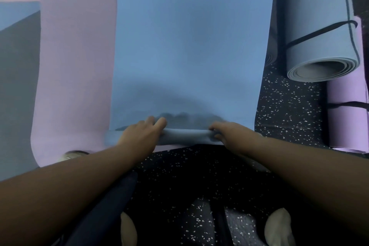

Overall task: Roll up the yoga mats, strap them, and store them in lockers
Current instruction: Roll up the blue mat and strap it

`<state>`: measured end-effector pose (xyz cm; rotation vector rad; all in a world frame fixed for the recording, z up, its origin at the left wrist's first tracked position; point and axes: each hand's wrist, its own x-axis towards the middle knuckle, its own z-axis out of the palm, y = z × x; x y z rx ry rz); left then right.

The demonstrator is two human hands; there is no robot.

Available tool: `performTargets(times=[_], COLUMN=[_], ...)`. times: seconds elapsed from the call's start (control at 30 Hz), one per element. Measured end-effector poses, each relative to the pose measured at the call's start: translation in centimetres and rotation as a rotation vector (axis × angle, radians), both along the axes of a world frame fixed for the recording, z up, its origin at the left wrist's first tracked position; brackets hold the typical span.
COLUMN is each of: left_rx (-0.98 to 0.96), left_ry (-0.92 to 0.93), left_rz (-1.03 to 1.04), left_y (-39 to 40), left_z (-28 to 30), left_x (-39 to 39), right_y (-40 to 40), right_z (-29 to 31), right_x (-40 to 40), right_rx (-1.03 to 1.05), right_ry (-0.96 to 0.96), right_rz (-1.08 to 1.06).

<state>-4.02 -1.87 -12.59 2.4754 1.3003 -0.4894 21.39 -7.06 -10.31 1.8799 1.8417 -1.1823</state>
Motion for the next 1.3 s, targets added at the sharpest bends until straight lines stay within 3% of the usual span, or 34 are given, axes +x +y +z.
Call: performTargets(times=[0.07,0.23,0.37,0.57,0.67,0.8,1.0,1.17,1.3], left_rx=[0.08,0.289,0.315,0.284,0.264,0.164,0.04,0.338,0.353], left_ry=[-0.026,-0.098,-0.128,-0.03,-0.033,-0.091,-0.143,-0.256,-0.265], left_rz=[-0.004,-0.24,-0.348,-0.358,-0.314,-0.253,-0.112,-0.166,-0.176], left_y=[0.1,0.6,0.1,0.4,1.3,1.8,3.1,2.3,2.6], left_z=[-0.3,0.8,0.8,0.4,0.1,0.9,0.1,-0.1,0.2], left_x=[0.2,1.0,0.7,0.1,0.1,0.4,0.3,-0.3,0.1], right_y=[0.4,0.8,1.1,1.1,1.2,-0.2,-1.7,0.3,1.3], right_z=[-0.4,-0.8,0.0,0.5,0.8,-0.2,-1.2,0.0,0.1], right_x=[0.2,0.0,-0.7,-1.5,-1.8,-1.4,-0.4,-0.9,-0.8], right_rx=[0.011,0.053,0.089,0.24,0.313,0.577,0.524,0.457,0.345], right_ry=[0.004,-0.107,-0.272,-0.398,-0.315,-0.228,-0.221,-0.327,-0.285], right_rz=[0.006,0.024,0.079,0.057,0.054,0.128,0.238,0.249,0.195])
